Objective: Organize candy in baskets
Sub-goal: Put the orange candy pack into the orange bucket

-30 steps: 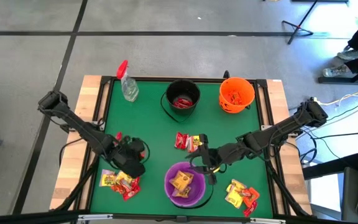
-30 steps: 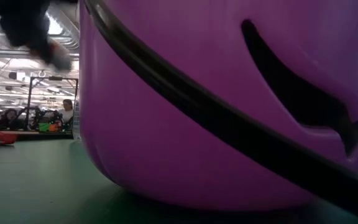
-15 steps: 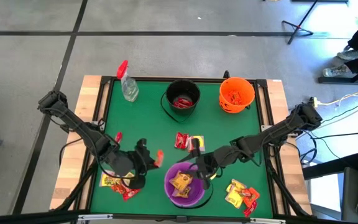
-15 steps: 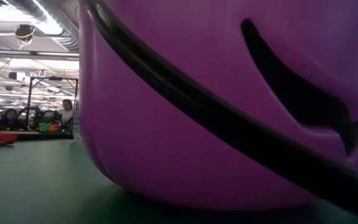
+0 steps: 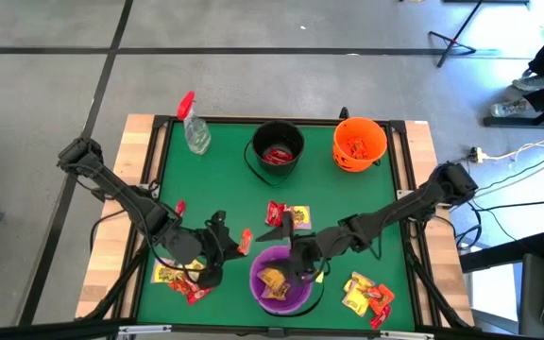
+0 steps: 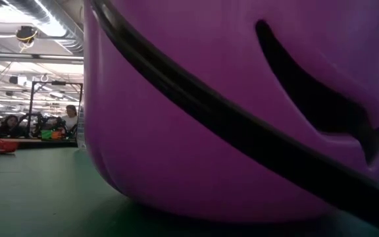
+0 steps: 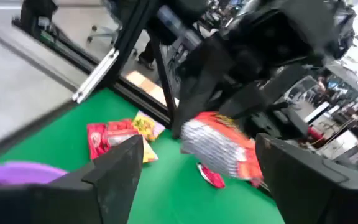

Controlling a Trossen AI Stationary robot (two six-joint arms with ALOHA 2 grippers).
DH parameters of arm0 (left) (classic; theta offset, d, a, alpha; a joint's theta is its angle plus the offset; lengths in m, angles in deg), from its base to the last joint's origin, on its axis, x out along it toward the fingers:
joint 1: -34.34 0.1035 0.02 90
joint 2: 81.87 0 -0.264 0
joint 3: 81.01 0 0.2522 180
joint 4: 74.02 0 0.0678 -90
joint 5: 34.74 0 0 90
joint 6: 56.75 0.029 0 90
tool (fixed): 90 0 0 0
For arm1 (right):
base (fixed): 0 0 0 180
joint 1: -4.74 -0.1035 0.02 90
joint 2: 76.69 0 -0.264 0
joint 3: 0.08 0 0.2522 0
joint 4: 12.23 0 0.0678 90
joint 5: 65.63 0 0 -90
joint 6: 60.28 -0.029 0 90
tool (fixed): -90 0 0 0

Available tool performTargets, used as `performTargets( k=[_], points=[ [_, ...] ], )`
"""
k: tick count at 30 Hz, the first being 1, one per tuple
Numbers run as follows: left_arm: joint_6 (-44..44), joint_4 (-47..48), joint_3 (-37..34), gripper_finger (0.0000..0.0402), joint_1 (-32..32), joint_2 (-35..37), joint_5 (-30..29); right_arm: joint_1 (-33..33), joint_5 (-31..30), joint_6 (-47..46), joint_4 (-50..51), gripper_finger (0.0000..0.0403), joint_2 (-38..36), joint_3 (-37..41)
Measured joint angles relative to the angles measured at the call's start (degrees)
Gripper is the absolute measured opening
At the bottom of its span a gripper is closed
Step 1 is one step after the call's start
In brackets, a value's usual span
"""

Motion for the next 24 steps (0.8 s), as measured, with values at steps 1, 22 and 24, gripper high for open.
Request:
performTargets(
  k=[1,22,24],
  points=[
    [0.0,-0.6,0.0,0.0030,0.0,0.0,0.0,0.0,-0.7,1.5,-0.6,0.0311,0.6,0.0],
    [0.0,-4.5,0.0,0.0030,0.0,0.0,1.3,0.5,-8.0,19.7,-10.0,0.0312,4.0,-0.1],
    [0.0,-4.8,0.0,0.0030,0.0,0.0,1.3,0.5,-8.0,20.6,-10.4,0.0312,4.0,-0.1]
  ],
)
